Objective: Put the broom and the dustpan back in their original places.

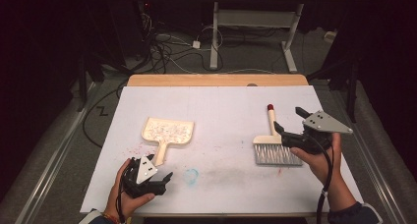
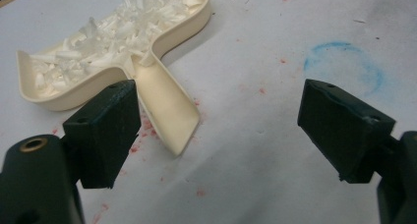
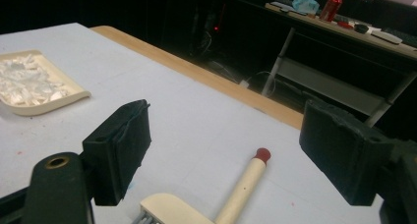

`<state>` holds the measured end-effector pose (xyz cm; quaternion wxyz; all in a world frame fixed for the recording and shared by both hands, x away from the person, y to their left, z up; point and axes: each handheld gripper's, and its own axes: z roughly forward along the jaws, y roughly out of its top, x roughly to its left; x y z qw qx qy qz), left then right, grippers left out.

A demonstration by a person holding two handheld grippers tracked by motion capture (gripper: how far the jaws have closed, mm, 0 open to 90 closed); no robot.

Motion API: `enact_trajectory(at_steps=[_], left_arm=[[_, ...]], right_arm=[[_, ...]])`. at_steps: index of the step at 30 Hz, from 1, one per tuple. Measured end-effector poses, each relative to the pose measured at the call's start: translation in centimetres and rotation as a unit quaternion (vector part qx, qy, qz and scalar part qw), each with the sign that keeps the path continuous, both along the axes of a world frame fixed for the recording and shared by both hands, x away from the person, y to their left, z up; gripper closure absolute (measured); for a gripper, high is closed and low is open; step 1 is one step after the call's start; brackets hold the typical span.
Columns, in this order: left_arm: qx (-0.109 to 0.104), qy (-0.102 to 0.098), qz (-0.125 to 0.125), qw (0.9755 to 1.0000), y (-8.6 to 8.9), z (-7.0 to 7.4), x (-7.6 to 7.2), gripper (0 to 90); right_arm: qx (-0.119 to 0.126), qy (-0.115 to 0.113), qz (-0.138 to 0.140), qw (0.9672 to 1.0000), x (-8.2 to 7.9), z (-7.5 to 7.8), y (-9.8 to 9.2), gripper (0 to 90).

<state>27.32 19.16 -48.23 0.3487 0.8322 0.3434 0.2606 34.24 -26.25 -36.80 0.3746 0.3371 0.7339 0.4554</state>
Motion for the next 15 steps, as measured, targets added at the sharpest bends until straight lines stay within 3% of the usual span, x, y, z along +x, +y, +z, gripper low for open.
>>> enact_trajectory(at_steps=[15], left_arm=[[-0.002, -0.001, -0.001, 1.0, -0.1, 0.0, -0.1, 16.2]], right_arm=[[-0.033, -0.007, 0.018, 0.9993, -2.7, 0.0, 0.2, 20.3]])
